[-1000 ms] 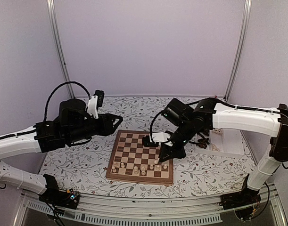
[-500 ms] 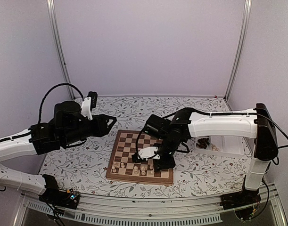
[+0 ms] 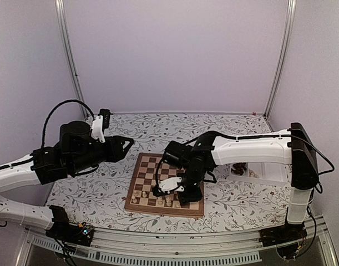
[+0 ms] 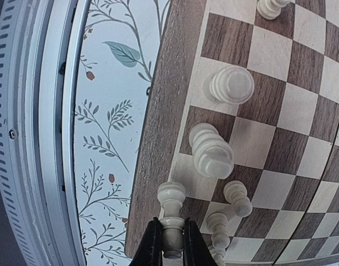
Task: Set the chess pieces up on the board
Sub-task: Place the chess piece on the chessboard.
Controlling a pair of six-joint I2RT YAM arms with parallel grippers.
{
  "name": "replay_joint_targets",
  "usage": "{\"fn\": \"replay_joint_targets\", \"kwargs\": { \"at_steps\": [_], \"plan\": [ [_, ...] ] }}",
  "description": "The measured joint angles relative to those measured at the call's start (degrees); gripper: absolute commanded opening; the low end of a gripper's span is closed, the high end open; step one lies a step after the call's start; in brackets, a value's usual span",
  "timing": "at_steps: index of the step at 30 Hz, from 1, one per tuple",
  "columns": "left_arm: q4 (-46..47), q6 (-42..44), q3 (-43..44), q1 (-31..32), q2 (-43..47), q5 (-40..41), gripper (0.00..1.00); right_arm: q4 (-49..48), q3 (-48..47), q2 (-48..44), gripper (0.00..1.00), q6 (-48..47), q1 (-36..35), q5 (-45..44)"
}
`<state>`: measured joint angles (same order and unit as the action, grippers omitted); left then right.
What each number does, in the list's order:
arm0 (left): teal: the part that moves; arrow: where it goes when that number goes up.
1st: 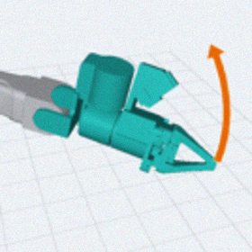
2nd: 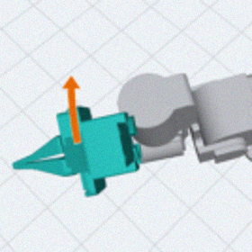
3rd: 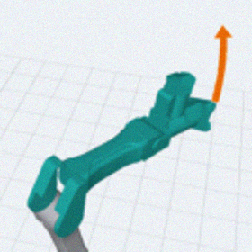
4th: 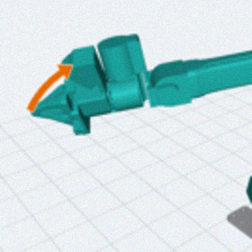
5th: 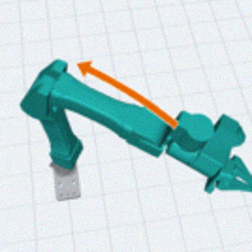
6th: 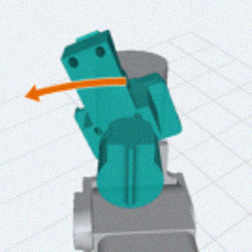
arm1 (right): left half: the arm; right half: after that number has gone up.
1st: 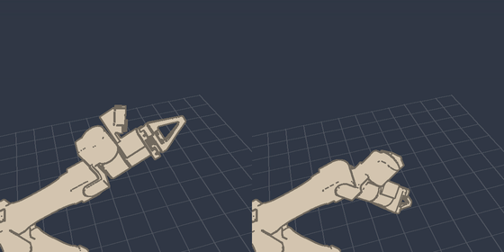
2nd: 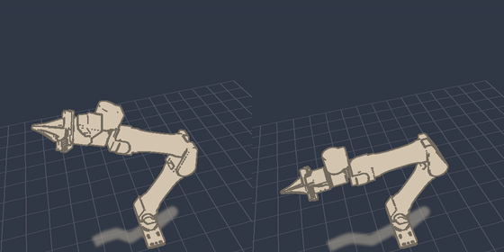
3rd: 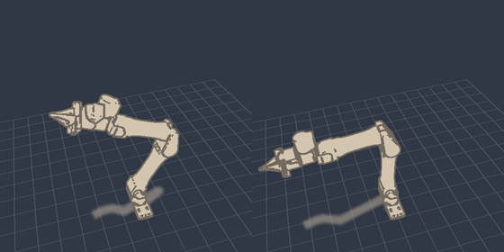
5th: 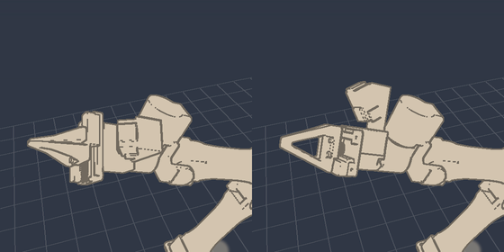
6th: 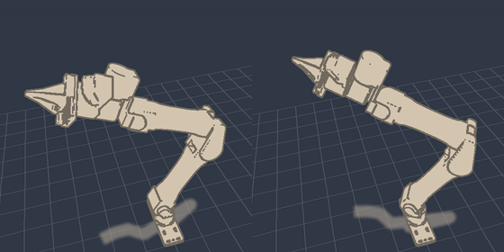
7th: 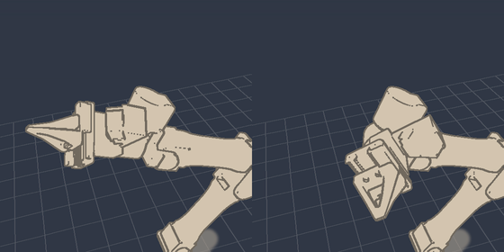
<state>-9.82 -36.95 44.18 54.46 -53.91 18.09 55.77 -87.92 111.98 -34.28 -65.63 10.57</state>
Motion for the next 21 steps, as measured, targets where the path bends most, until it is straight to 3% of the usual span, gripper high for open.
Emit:
{"fn": "replay_joint_targets", "kwargs": {
  "at_steps": [21],
  "plan": [
    [0.09,-0.85,-1.38,-0.07,0.07,0.11,0.44,-0.26,-0.94,2.12,0.21,0.94,-0.20,-2.51]
  ]
}}
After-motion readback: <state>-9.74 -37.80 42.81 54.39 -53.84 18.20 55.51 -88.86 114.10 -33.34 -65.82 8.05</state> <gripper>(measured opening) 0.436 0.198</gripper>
